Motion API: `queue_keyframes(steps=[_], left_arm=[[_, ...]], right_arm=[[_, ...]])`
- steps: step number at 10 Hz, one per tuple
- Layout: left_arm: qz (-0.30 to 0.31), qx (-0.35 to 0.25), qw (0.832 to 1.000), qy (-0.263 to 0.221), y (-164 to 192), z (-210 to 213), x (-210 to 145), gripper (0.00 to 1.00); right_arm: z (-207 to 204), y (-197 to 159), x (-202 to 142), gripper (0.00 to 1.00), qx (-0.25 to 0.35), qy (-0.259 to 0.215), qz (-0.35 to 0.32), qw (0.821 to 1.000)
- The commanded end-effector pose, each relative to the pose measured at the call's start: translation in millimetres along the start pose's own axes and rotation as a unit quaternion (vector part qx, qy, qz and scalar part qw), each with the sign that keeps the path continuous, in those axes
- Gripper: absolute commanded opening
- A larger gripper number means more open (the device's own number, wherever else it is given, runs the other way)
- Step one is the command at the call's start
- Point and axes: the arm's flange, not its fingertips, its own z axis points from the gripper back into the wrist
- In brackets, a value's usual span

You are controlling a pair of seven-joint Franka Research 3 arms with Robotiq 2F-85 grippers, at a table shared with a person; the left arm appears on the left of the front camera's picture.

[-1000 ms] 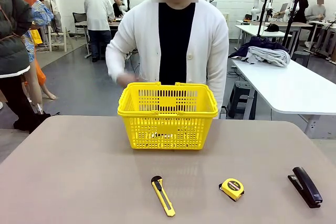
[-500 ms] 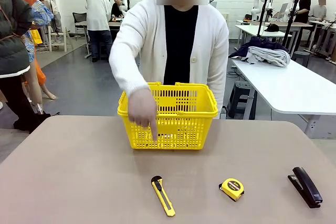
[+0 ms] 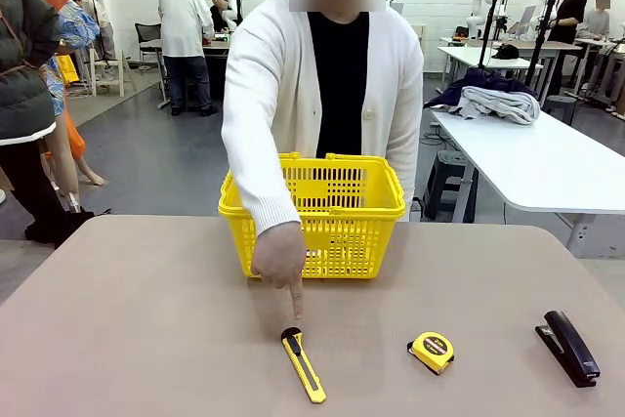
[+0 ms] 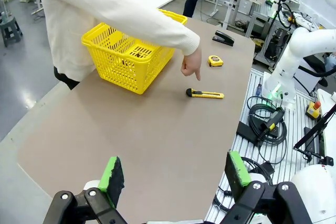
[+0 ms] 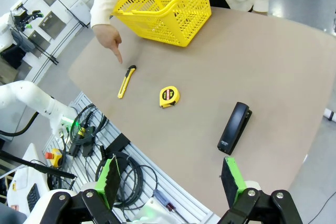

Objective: Place the items the person wants into the basket.
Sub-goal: Pick up the item the person points to and place it in the Market Basket.

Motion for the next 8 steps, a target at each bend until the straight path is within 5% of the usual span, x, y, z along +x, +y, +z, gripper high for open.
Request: queue_keyframes(steps=[1,7,8], left_arm=[[-0.005,-0.002,1.0,-0.004,1,1,0,1.0],[0.0,0.0,1.0,0.0,0,0,0,1.0],[-0.002,0.004,1.0,0.021,-18,-25,19,1.0]], right_arm=[[-2,-1,0,1.0,0.009,-0.011,0.006,1.0],[-2,-1,0,1.0,0.009,-0.011,0.006,1.0],[-2,-1,0,1.0,0.009,-0.011,0.006,1.0]])
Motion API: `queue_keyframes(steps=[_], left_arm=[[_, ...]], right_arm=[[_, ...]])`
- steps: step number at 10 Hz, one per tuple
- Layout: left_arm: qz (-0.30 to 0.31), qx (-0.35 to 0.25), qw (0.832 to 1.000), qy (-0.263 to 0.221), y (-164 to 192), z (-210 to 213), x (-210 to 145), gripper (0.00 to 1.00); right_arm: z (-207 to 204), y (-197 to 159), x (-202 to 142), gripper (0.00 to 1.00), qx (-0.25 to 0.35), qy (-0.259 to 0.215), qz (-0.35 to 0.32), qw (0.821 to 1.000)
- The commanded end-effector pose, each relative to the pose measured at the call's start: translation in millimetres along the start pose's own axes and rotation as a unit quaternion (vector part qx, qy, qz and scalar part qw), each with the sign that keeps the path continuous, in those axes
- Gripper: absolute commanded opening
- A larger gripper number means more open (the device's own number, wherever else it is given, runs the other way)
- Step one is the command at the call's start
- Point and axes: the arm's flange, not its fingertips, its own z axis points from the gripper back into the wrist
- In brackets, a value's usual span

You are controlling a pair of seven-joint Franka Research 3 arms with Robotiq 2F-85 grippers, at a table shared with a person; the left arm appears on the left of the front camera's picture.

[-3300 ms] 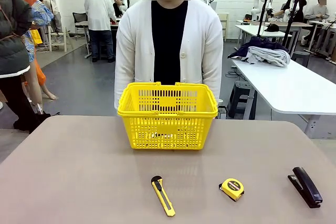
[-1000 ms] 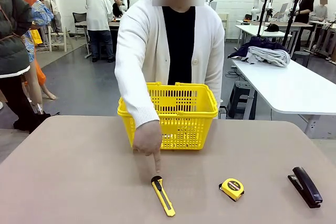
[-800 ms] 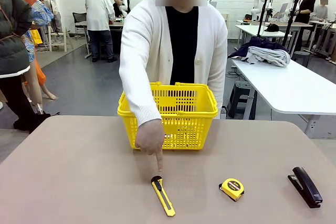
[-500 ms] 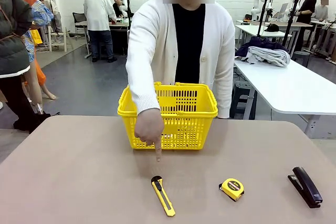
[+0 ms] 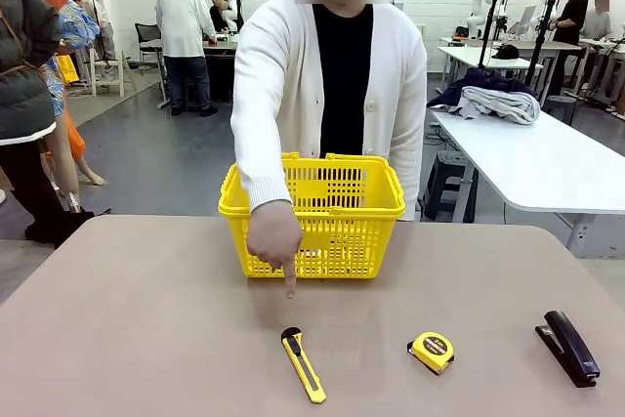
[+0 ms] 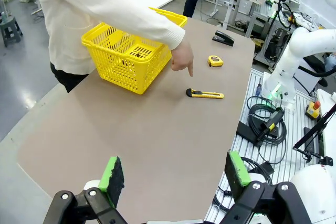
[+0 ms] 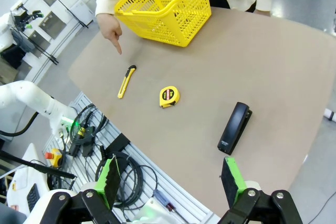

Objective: Place the items the person wants into the basket.
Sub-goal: Pick up the item the person points to and place it in the Market Basket.

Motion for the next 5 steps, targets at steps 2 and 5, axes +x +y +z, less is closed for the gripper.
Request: queue_keyframes(steps=[2,5], left_arm=[[-0.033,0.01,0.995,0.096,-51,-87,68,1.0],[-0.013,0.02,0.951,0.307,-98,-203,120,1.0]], right_arm=[[-2,-1,0,1.0,0.009,-0.011,0.005,1.0],[-2,-1,0,1.0,0.009,-0.011,0.005,1.0]])
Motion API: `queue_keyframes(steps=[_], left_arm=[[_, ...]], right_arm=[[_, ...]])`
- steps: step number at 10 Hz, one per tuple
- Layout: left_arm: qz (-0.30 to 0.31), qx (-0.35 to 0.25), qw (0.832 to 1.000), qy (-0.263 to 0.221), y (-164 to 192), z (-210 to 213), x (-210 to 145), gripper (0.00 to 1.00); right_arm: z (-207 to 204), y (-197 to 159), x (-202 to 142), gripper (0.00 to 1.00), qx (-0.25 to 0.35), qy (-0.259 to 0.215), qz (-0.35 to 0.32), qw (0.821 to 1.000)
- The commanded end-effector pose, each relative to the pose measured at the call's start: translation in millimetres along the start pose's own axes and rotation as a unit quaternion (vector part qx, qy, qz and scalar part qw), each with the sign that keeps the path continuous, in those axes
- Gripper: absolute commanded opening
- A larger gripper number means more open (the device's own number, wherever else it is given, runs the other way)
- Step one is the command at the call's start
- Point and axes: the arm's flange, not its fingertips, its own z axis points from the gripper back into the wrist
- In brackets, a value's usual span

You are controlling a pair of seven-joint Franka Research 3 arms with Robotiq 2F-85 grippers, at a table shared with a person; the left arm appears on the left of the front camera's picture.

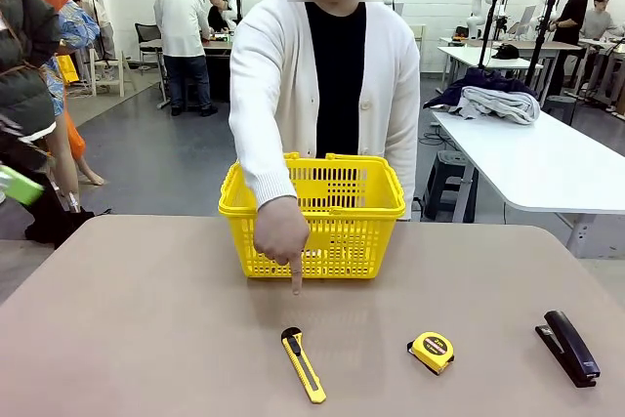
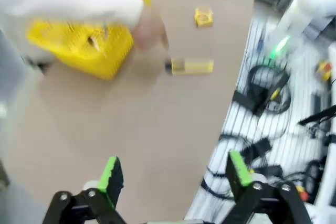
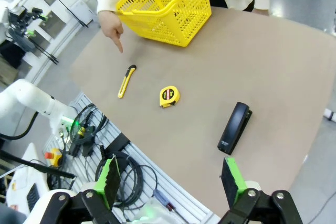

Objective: Place the items the person wants into the basket.
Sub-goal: Pick up the item the person points to and place it in the Market Basket.

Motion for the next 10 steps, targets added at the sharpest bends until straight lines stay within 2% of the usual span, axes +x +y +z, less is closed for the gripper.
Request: queue_keyframes(steps=[1,3,4,6,7,10], left_arm=[[0.04,-0.026,0.988,0.146,-2,-57,35,1.0],[0.075,0.01,0.971,0.225,-15,-117,73,1.0],[0.102,0.023,0.966,0.238,-20,-145,89,1.0],[0.159,0.046,0.96,0.227,-32,-198,109,1.0],[0.178,0.078,0.958,0.213,-37,-221,114,1.0],[0.22,0.079,0.952,0.199,-26,-245,112,1.0]], right_arm=[[-1,-1,0,1.0,0.009,-0.012,0.005,1.0],[-1,-1,0,1.0,0.009,-0.012,0.005,1.0],[-1,-1,0,1.0,0.009,-0.012,0.005,1.0],[-1,-1,0,1.0,0.009,-0.012,0.005,1.0],[-1,-1,0,1.0,0.009,-0.012,0.005,1.0],[-1,-1,0,1.0,0.009,-0.012,0.005,1.0]])
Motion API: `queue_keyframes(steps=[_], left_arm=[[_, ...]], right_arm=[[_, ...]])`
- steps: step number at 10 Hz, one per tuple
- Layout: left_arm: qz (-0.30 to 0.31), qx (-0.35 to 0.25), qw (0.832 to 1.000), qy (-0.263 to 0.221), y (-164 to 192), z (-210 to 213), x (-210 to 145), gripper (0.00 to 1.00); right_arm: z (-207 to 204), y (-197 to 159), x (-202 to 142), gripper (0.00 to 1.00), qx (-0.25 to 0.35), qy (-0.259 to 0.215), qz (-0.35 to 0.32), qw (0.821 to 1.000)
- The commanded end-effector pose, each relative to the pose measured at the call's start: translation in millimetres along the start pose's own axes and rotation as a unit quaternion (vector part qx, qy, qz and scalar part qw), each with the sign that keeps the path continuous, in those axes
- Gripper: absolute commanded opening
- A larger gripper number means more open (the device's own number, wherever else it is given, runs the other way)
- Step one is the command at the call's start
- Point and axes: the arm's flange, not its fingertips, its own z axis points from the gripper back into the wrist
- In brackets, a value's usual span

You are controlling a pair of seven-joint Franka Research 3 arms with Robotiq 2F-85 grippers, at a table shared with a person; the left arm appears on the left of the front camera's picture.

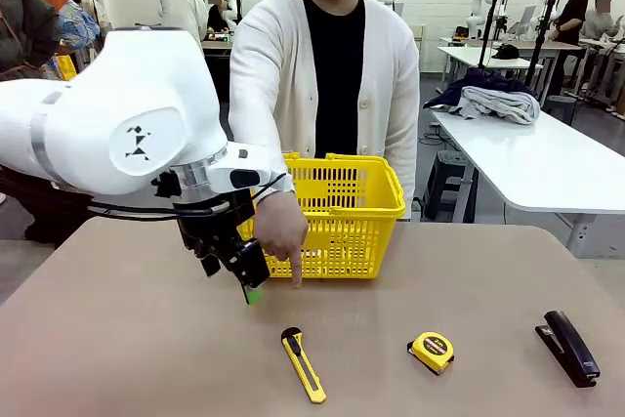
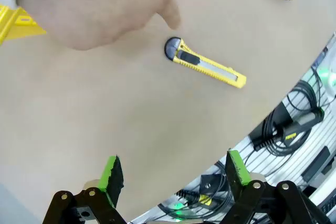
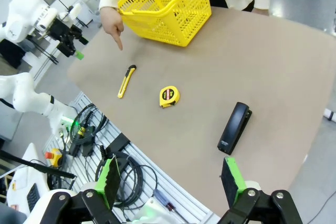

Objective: Place the items the person wants into the basket.
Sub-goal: Pick up the item the person points to and place it in the Market Basket.

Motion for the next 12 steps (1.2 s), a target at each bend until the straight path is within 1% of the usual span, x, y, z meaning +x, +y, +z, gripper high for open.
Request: queue_keyframes(steps=[1,7,8,9,10,11,12], left_arm=[[-0.013,-0.001,1.0,0.004,-3,7,-5,1.0],[-0.013,-0.001,1.0,0.004,-3,7,-5,1.0],[-0.008,-0.009,1.0,-0.001,-5,4,-1,1.0],[0.072,0.016,0.997,0.016,-24,-12,0,1.0],[0.123,0.018,0.992,0.012,-45,-26,2,1.0],[0.161,0.03,0.986,0.017,-60,-35,6,1.0],[0.2,0.052,0.978,0.009,-68,-43,13,1.0]], right_arm=[[-1,-1,0,1.0,0.01,-0.012,0.005,1.0],[-1,-1,0,1.0,0.01,-0.012,0.005,1.0],[-1,-1,0,1.0,0.01,-0.012,0.005,1.0],[-1,-1,0,1.0,0.01,-0.012,0.005,1.0],[-1,-1,0,1.0,0.01,-0.012,0.005,1.0],[-1,-1,0,1.0,0.01,-0.012,0.005,1.0],[-1,-1,0,1.0,0.01,-0.012,0.005,1.0]])
